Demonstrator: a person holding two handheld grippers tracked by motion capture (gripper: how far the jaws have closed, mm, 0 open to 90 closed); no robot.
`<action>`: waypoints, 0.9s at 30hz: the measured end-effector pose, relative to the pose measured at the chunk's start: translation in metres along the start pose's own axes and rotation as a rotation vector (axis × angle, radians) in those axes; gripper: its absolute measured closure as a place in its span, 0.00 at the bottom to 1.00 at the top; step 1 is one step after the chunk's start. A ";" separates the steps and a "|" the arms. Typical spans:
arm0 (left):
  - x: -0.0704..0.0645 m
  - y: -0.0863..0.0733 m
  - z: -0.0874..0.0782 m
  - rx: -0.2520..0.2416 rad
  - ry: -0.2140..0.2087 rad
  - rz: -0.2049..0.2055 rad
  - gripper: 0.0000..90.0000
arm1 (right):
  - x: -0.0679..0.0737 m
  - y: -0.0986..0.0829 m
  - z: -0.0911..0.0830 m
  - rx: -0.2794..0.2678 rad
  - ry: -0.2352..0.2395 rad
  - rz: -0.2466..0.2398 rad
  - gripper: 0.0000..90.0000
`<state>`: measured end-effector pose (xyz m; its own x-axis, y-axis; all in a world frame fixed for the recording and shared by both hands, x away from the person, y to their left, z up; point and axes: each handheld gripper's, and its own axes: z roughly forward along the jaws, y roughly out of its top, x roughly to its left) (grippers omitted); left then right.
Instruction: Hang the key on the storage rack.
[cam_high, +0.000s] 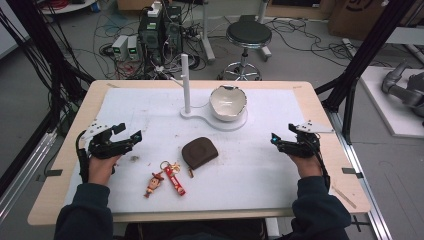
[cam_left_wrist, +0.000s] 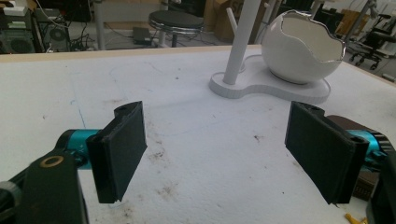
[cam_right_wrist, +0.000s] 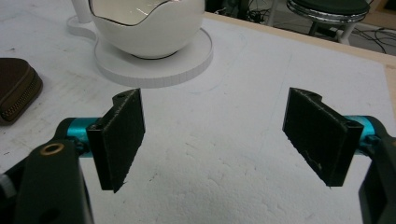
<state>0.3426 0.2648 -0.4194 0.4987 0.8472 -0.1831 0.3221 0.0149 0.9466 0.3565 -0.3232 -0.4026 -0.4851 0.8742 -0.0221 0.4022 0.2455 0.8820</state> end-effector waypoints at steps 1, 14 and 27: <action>0.000 0.000 0.000 0.003 -0.001 0.002 0.23 | 0.000 0.000 0.000 0.002 0.000 0.003 0.24; -0.004 -0.002 0.007 0.027 -0.014 -0.001 0.23 | 0.003 0.000 0.000 -0.005 0.012 0.001 0.24; -0.027 -0.003 0.008 0.114 -0.106 0.003 0.23 | 0.003 -0.001 0.000 0.003 0.012 0.001 0.24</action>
<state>0.3342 0.2373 -0.4195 0.5803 0.7860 -0.2134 0.4068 -0.0527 0.9120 0.3545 -0.3208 -0.4035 -0.4938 0.8694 -0.0153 0.4050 0.2455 0.8808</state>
